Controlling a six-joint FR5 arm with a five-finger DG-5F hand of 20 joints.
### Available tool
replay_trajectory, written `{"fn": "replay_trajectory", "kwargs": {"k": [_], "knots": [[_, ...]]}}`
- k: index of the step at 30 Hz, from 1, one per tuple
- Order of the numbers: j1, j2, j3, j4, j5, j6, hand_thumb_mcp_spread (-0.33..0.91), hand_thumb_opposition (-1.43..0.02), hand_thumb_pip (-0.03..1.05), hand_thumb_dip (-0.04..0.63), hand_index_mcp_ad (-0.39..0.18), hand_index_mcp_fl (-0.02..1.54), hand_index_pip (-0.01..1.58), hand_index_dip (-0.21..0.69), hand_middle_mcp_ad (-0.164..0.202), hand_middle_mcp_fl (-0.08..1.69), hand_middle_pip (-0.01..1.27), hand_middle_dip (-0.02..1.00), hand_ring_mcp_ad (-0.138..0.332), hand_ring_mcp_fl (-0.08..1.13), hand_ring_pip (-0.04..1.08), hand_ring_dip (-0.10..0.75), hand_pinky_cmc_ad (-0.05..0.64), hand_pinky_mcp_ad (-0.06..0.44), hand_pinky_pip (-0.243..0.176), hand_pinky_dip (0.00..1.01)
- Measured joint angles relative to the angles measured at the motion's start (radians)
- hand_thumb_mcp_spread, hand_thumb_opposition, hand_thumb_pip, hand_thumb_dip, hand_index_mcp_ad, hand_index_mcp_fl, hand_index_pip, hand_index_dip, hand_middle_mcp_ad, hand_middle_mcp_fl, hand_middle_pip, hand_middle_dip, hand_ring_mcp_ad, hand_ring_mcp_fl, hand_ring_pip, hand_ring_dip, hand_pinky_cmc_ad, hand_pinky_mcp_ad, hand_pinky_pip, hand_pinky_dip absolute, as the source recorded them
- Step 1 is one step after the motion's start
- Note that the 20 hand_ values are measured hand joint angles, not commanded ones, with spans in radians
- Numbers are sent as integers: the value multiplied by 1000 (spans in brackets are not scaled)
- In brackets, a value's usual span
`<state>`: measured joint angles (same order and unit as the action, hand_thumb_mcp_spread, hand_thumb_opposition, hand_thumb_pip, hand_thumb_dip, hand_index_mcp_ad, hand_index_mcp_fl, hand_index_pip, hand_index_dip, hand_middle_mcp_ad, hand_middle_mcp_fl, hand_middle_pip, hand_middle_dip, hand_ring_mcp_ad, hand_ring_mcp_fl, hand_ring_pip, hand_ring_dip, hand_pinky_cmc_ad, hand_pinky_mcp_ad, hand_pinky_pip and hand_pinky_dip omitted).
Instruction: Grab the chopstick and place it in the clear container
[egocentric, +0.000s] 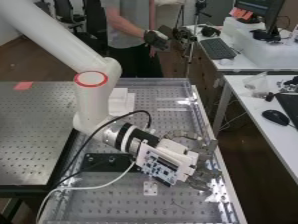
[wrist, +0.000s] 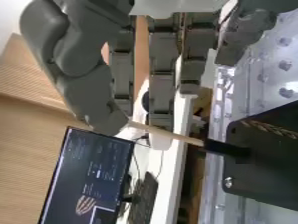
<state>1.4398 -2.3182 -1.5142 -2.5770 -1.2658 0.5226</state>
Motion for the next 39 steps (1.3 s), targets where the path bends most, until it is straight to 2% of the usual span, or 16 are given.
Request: {"fn": "replay_trajectory", "kwargs": {"k": [10, 16, 18, 20, 26, 39], "knots": [[-4, -3, 9, 3, -3, 0, 473, -848, 745, 321, -143, 468, 1218, -59, 91, 859, 553, 475, 101, 407, 75, 316, 281, 209, -112, 314], [-4, -5, 12, 7, 6, -5, 471, -850, 737, 325, -143, 541, 1218, -59, 89, 867, 553, 475, 87, 405, 75, 316, 272, 211, -103, 316], [-5, -5, 14, 4, 6, -6, 480, -848, 737, 325, -143, 545, 1222, -59, 89, 869, 553, 475, 84, 417, 77, 316, 298, 208, -101, 284], [-5, -6, 15, 3, 5, -8, 490, -864, 737, 325, -143, 539, 1218, -59, 89, 866, 553, 478, 86, 443, 84, 330, 295, 211, -82, 281], [-8, -7, 17, 2, -2, -9, 490, -864, 737, 325, -154, 564, 1225, -59, 82, 901, 553, 475, 86, 443, 80, 332, 309, 211, -84, 269], [-10, -5, 14, -4, -14, -9, 490, -864, 737, 325, -159, 557, 1204, -59, 80, 864, 553, 478, 86, 429, 80, 332, 305, 208, -84, 265]]}}
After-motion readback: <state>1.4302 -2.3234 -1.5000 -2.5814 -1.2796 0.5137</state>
